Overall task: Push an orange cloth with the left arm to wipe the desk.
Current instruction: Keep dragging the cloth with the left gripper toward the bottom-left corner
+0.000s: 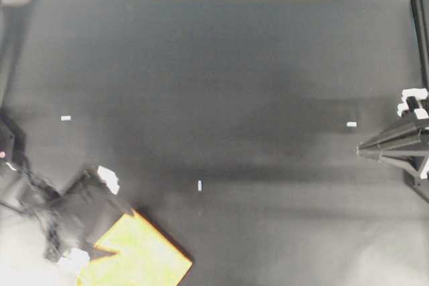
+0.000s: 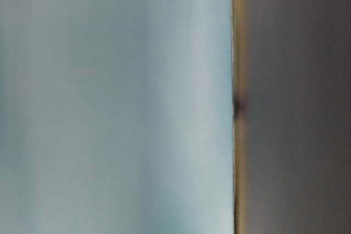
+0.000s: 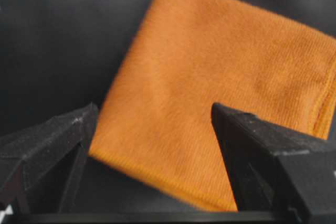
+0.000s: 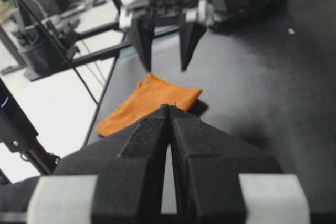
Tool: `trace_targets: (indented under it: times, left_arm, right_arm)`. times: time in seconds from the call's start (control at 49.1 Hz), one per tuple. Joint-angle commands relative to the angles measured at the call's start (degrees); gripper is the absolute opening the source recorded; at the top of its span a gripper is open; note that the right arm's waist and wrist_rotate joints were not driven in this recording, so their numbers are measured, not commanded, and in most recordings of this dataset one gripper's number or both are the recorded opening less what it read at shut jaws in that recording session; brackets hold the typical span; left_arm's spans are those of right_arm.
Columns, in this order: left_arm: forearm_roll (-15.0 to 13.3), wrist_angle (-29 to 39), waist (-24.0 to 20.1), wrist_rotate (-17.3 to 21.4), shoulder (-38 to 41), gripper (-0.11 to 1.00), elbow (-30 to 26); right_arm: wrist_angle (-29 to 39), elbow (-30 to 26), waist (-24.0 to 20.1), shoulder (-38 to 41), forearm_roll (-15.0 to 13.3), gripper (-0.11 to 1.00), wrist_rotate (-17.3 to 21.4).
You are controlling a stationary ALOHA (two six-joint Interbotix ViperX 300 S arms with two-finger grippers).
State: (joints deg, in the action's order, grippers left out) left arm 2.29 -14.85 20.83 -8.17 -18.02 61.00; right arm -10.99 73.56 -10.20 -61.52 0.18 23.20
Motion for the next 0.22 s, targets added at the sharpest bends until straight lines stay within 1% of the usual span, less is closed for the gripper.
trace_targets:
  times: [0.0, 0.204]
  left_arm:
    - [0.26, -0.09, -0.44, 0.09, -5.62, 0.84, 1.76]
    - [0.26, 0.09, -0.53, 0.00, -15.47, 0.84, 6.77]
  right_arm:
    - [-0.26, -0.26, 0.00, 0.18, 0.00, -0.01, 0.00]
    - [-0.26, -0.26, 0.00, 0.00, 0.00, -0.01, -0.09]
